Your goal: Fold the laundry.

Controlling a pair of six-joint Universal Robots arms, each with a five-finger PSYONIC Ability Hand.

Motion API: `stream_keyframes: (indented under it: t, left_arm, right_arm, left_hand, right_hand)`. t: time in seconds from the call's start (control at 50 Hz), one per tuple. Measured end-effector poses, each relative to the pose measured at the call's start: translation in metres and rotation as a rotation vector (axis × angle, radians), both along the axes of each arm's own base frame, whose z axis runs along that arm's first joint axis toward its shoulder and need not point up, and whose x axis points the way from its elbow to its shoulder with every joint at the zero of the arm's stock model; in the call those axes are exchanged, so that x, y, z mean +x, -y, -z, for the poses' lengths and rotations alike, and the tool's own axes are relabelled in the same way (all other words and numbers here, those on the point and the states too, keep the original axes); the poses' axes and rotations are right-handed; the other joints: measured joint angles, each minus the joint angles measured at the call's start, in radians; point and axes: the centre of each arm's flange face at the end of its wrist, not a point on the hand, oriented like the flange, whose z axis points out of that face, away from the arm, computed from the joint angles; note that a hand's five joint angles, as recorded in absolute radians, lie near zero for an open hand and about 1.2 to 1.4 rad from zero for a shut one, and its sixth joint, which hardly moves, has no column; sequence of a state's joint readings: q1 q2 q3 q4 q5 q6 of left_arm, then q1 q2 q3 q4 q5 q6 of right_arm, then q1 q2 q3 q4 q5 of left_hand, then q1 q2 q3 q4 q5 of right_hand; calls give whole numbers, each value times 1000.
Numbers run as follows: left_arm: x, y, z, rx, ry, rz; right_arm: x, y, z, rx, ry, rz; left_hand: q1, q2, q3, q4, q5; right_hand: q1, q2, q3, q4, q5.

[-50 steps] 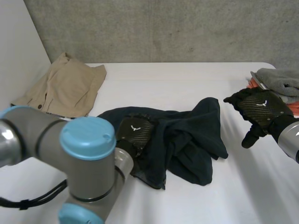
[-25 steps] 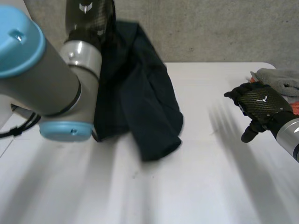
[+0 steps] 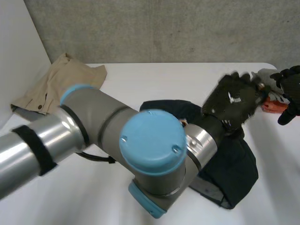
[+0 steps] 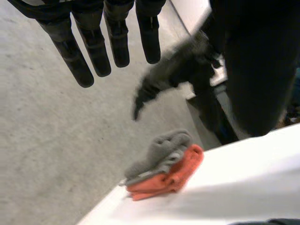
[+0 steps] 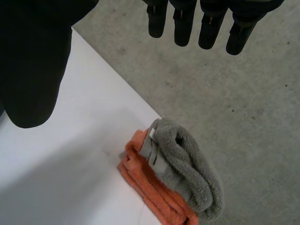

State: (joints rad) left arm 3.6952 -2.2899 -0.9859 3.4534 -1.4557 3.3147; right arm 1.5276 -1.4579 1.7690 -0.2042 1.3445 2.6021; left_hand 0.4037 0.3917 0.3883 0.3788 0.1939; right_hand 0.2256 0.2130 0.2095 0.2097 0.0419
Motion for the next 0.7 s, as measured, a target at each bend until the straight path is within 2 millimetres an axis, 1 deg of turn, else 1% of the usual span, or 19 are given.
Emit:
stream_keyframes:
  t: [0.02, 0.04, 0.1, 0.12, 0.18, 0.24, 0.28, 0.3, 0.32, 0.34, 0.36, 0.38, 0.44, 0.46, 0.5, 0.58, 0.62, 0.64, 0.7]
  left_arm:
    - [5, 6, -10, -8, -16, -22]
    - [8, 9, -15, -12, -24, -35]
    - [33, 35, -45, -37, -68, -141]
    - [38, 40, -49, -40, -74, -161]
    - [66, 64, -68, -55, -96, -265]
    - [91, 87, -74, -56, -93, -353]
    - [110, 105, -71, -48, -78, -417]
    - [115, 110, -69, -45, -72, -435]
    - [127, 121, -65, -36, -58, -475]
    - [133, 128, -62, -29, -49, -497]
    - [144, 138, -56, -17, -33, -533]
    - [152, 145, -51, -6, -20, -558]
    - [173, 163, -35, 27, 17, -623]
    - [182, 169, -28, 41, 30, -646]
    - [191, 175, -21, 57, 45, -671]
    - [213, 186, -2, 98, 77, -729]
    - [218, 188, 3, 108, 85, -742]
    - [220, 188, 5, 112, 88, -747]
    - [225, 188, 12, 122, 96, -758]
  right_arm:
    - [0, 1, 1, 5, 0, -2]
    - [1, 1, 2, 7, 0, -3]
    - [6, 1, 3, 13, 0, -23]
    - [8, 0, 3, 13, 1, -30]
    - [27, -8, 1, 12, 1, -94]
    - [52, -23, -5, 17, 3, -184]
    - [70, -35, -10, 25, 6, -248]
    - [75, -39, -11, 28, 8, -266]
    - [86, -46, -14, 37, 13, -304]
    - [94, -52, -16, 45, 18, -330]
    - [98, -54, -17, 49, 21, -342]
    - [115, -65, -19, 73, 38, -395]
    - [142, -78, -16, 127, 81, -465]
    - [154, -81, -13, 151, 102, -488]
    - [166, -85, -8, 180, 126, -509]
    - [200, -88, 14, 255, 179, -557]
    - [213, -88, 25, 275, 187, -575]
    - [215, -88, 27, 278, 188, -578]
    - [241, -87, 54, 298, 189, -620]
  left_hand:
    - [0, 0, 0, 0, -2]
    - [0, 0, 0, 0, -1]
    - [0, 0, 0, 0, -1]
    - [0, 0, 0, 0, -1]
    - [0, 0, 0, 0, -1]
    - [0, 0, 0, 0, -1]
    - [0, 0, 0, 0, -1]
    - [0, 0, 0, 0, -1]
    - [0, 0, 0, 0, -1]
    - [0, 0, 0, 0, -1]
    - [0, 0, 0, 0, -1]
    - [0, 0, 0, 0, -1]
    - [0, 0, 0, 0, -1]
    - [0, 0, 0, 0, -1]
    - [0, 0, 0, 0, -1]
    - [0, 0, 0, 0, -1]
    - [0, 0, 0, 0, -1]
    - [0, 0, 0, 0, -1]
    - [0, 0, 0, 0, -1]
  right_hand:
    - [0, 0, 0, 0, 0]
    - [0, 0, 0, 0, 0]
    - [0, 0, 0, 0, 0]
    - [0, 0, 0, 0, 0]
    - [0, 0, 0, 0, 0]
    - [0, 0, 0, 0, 0]
    - [0, 0, 0, 0, 0]
    - [0, 0, 0, 0, 0]
    - [0, 0, 0, 0, 0]
    - [0, 0, 0, 0, 0]
    - [0, 0, 0, 0, 0]
    - [0, 0, 0, 0, 0]
    - [0, 0, 0, 0, 0]
    - [0, 0, 0, 0, 0]
    - [0, 0, 0, 0, 0]
    - [0, 0, 0, 0, 0]
    - [0, 0, 0, 0, 0]
    - [0, 0, 0, 0, 0]
    - [0, 0, 0, 0, 0]
